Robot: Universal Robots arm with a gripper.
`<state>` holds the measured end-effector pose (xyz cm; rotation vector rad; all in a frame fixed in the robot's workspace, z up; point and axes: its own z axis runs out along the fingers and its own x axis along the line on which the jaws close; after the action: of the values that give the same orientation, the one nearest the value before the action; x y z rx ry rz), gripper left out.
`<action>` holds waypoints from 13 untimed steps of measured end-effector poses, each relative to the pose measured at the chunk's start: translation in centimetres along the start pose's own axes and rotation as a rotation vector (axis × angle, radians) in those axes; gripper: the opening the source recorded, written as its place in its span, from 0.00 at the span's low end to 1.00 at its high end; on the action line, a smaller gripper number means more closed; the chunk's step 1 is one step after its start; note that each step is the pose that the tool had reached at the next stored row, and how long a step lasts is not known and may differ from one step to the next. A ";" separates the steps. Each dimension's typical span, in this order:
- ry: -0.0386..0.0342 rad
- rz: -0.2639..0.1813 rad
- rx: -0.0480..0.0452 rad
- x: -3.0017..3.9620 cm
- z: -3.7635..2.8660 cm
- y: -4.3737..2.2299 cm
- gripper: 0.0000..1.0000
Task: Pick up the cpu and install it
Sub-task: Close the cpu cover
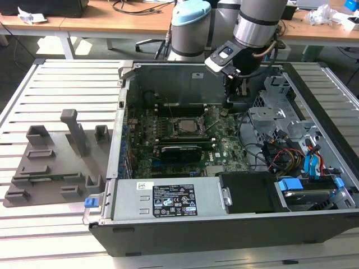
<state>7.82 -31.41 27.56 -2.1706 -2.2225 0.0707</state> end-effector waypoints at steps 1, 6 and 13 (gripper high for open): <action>0.0000 0.000 0.0000 0.00 0.30 0.02 0.11; 0.0000 0.000 0.0000 0.01 1.31 0.07 0.11; 0.0001 0.000 0.0000 0.02 2.41 0.13 0.11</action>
<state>7.82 -31.41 25.15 -2.1707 -2.2225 0.0707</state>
